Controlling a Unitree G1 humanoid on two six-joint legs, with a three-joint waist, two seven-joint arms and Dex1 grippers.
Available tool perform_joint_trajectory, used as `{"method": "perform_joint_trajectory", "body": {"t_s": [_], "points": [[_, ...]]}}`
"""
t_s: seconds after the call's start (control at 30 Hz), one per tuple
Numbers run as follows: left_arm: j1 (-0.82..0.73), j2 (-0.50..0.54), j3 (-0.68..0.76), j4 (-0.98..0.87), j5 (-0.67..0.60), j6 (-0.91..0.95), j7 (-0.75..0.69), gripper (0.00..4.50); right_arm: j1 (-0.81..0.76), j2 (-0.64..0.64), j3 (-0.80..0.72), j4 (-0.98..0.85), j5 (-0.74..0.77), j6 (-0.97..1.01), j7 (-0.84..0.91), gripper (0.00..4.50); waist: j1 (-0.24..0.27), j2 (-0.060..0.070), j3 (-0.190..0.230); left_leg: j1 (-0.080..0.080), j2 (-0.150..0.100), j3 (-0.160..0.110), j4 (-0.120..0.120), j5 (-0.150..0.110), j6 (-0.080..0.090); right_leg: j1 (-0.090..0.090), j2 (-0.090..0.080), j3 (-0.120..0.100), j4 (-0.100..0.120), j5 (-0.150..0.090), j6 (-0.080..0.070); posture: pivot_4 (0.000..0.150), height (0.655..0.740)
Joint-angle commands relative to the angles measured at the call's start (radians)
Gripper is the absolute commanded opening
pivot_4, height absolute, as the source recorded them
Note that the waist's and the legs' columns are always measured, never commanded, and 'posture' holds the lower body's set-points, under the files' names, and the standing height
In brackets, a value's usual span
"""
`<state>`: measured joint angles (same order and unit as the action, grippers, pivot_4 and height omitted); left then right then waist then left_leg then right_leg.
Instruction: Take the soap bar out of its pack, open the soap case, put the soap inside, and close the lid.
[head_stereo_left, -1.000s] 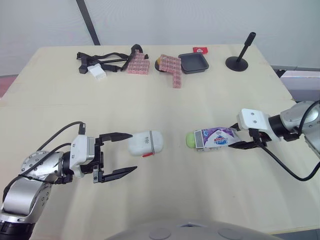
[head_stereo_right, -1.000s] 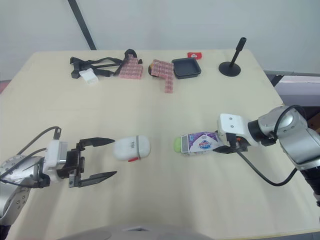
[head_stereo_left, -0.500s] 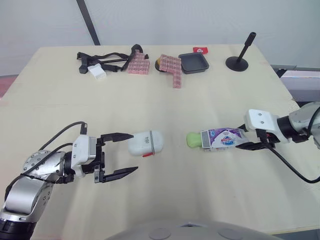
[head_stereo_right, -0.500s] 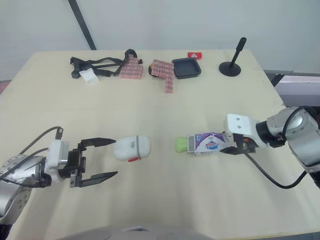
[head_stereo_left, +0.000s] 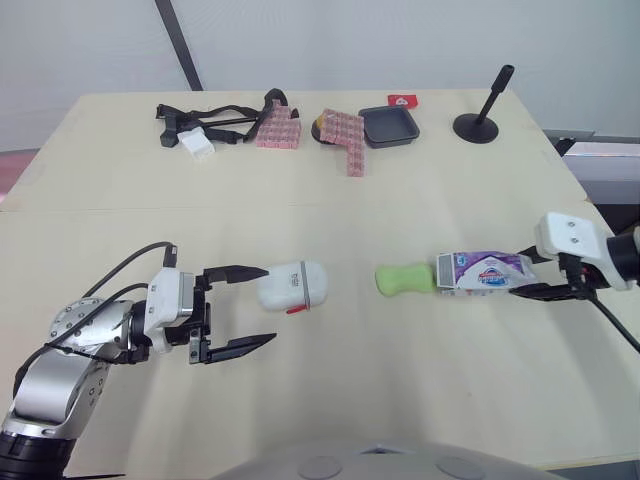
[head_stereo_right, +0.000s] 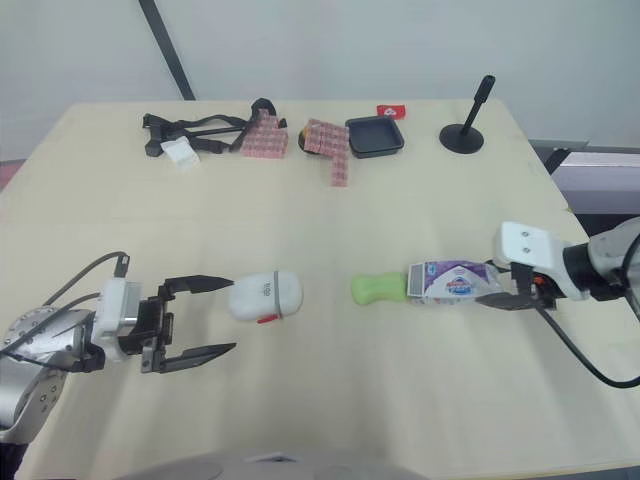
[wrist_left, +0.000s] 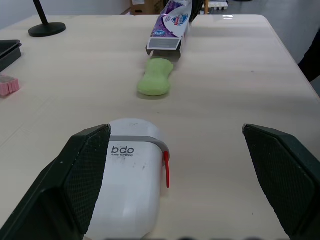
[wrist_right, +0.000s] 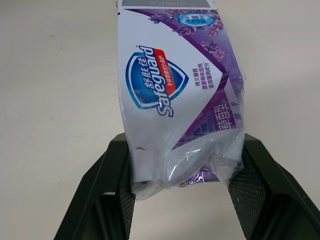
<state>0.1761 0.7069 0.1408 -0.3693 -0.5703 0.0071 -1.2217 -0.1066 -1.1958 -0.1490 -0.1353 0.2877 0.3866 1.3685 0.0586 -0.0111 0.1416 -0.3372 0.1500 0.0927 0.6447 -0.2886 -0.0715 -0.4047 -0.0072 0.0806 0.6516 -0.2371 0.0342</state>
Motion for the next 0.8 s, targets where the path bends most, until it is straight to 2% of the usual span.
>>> {"method": "perform_joint_trajectory", "body": {"t_s": [0.03,0.13,0.23,0.53,0.63,0.8], "points": [[-0.001,0.002,0.009,-0.007,0.003,-0.019,-0.002,4.50,0.016,0.001,-0.125,0.012,0.072,0.061,-0.014,2.52,0.000,0.000,0.000,0.000,0.000,0.000,0.000,0.000,0.001,0.000,0.000,0.000,0.000,0.000,0.000,0.150,0.7374],[-0.001,0.000,0.009,-0.006,0.004,-0.020,-0.001,4.50,0.027,0.062,-0.207,0.017,0.138,0.165,-0.087,2.52,0.001,0.000,0.000,0.000,0.000,0.000,0.000,0.000,0.002,0.000,0.000,0.000,0.000,-0.003,-0.005,0.150,0.7374],[-0.003,-0.002,0.009,-0.007,0.002,-0.018,0.001,4.50,0.023,0.163,-0.261,-0.006,0.168,0.263,-0.238,2.52,0.004,0.000,-0.002,0.000,0.001,0.000,0.000,0.000,0.002,0.000,0.000,-0.001,0.000,-0.003,-0.005,0.150,0.7374],[-0.003,-0.001,0.005,-0.020,-0.013,-0.013,-0.014,4.50,-0.006,0.480,-0.315,-0.119,0.076,0.543,-0.824,2.52,0.015,0.008,-0.007,-0.001,0.001,0.000,0.000,0.003,-0.002,-0.001,0.000,-0.003,0.001,-0.002,-0.004,0.150,0.7374],[-0.009,-0.002,0.003,-0.021,-0.010,-0.010,-0.007,4.50,-0.053,0.652,-0.365,-0.215,0.062,0.678,-1.046,2.52,0.015,0.012,-0.009,0.000,-0.001,0.000,-0.001,0.004,-0.004,-0.001,0.000,-0.003,0.001,0.000,-0.001,0.150,0.7374],[-0.005,-0.006,0.002,-0.032,-0.012,-0.005,0.007,4.50,-0.085,0.846,-0.359,-0.346,0.035,0.765,-1.243,2.52,0.011,0.013,-0.010,0.002,-0.002,0.000,-0.008,0.008,-0.010,-0.001,0.001,-0.004,0.001,0.000,-0.001,0.150,0.7374]]}}
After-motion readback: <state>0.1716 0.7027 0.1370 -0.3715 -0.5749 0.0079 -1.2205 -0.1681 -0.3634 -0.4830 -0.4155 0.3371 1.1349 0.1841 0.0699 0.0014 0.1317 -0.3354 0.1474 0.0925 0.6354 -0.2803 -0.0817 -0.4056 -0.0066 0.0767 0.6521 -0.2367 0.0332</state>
